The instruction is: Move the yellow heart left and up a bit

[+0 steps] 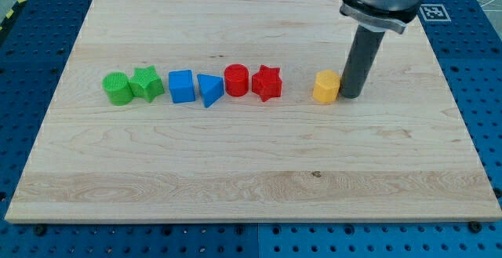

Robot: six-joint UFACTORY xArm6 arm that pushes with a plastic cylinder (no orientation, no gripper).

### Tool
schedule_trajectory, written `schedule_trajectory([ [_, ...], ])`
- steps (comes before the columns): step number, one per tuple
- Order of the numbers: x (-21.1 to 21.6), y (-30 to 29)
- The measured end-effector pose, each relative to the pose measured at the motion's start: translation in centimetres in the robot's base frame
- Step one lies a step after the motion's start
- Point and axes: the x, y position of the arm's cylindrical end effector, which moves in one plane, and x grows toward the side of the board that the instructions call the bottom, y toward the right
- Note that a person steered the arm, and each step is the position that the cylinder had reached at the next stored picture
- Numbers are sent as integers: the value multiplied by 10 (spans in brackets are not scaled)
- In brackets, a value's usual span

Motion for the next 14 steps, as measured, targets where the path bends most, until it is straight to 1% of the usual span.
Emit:
schedule_trajectory([
  [2,0,-28],
  [3,0,-31],
  [4,-2,36],
  [5,-49,89],
  [6,-108,100],
  [7,-147,99],
  [8,-147,98],
  [9,-147,118],
  [10,-195,174],
  [11,-244,171],
  [12,-230,162],
  [14,-168,162],
])
